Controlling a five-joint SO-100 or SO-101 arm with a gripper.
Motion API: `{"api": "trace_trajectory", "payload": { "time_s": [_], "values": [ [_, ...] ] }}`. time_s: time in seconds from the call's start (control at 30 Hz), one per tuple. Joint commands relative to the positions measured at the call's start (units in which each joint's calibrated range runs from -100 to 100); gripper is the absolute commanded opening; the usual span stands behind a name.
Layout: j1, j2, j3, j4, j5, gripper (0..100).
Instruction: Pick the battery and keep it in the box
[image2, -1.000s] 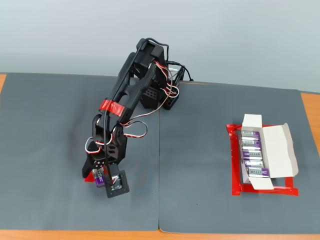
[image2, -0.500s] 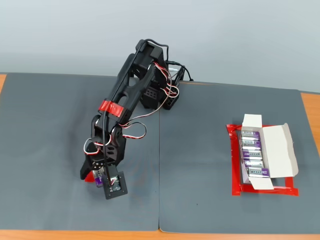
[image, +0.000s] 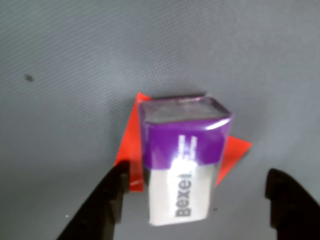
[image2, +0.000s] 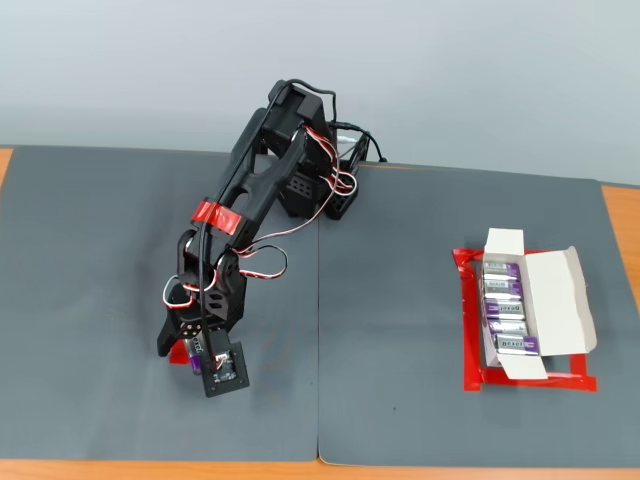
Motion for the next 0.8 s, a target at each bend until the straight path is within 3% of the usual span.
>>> {"api": "trace_trajectory", "payload": {
  "time_s": [0.0,0.3,0.77],
  "values": [
    [0.14,-0.16,-1.63,-0.47,0.22,30],
    [-0.23,-0.16,-1.63,-0.47,0.06,12],
    [-0.16,-1.61,-2.26,0.48,-0.3,7]
  ]
}}
